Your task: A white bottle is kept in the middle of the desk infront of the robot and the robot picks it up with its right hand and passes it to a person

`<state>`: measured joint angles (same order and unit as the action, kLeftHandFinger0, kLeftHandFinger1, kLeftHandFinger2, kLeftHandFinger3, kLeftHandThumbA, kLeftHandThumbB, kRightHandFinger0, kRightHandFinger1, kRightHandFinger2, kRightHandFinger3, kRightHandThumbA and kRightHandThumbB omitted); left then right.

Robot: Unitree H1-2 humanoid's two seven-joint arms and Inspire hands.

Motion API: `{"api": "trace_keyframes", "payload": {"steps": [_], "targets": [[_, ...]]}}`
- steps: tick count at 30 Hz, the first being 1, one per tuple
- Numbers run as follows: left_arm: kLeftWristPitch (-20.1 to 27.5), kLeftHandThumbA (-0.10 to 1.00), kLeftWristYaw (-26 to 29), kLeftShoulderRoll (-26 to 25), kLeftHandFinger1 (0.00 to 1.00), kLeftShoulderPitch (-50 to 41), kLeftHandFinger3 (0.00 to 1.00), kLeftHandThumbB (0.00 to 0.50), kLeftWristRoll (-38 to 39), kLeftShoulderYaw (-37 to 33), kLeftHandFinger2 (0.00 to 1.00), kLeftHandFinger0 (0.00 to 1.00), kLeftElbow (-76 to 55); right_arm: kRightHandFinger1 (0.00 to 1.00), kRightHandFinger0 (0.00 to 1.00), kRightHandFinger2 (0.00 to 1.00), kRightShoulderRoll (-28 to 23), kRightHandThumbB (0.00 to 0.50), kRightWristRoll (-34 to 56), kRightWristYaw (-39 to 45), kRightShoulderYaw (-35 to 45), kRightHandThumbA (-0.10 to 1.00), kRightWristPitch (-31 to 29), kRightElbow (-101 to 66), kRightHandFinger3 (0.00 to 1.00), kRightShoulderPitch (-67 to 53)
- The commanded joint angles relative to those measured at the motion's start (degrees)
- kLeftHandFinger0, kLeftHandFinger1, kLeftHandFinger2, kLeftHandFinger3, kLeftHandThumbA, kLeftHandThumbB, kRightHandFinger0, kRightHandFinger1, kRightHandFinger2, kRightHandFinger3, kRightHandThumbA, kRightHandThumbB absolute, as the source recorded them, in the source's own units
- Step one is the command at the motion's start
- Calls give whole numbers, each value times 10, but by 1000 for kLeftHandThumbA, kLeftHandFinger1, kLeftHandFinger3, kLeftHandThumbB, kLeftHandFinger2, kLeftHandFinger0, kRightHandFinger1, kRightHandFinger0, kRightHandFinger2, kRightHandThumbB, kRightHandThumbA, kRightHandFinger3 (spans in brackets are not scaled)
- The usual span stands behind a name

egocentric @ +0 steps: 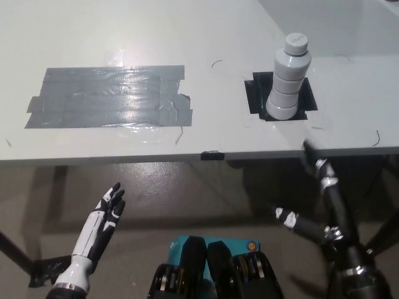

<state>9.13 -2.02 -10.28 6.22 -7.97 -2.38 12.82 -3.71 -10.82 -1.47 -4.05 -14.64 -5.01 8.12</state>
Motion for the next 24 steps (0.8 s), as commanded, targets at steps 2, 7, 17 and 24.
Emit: {"api": "trace_keyframes", "payload": {"steps": [2, 7, 17, 24], "targets": [[31, 964, 12, 2, 1000, -4, 1000, 131, -7, 1, 1000, 1000, -7, 1000, 1000, 1000, -6, 260, 12, -18, 47, 946, 63, -25, 1000, 94], [25, 972, 9, 0, 1000, -4, 1000, 118, -9, 2, 1000, 1000, -16, 1000, 1000, 1000, -17, 331, 35, -11, 81, 1000, 136, 71, 1000, 190], [22, 943, 8, 4, 1000, 2, 1000, 118, -2, 6, 1000, 1000, -18, 1000, 1000, 1000, -22, 372, 78, -31, 130, 963, 120, 326, 1000, 345], [19, 953, 7, 3, 1000, 5, 1000, 118, -5, 5, 1000, 1000, -21, 1000, 1000, 1000, -24, 431, 79, -46, 133, 1000, 106, 504, 1000, 423]]}}
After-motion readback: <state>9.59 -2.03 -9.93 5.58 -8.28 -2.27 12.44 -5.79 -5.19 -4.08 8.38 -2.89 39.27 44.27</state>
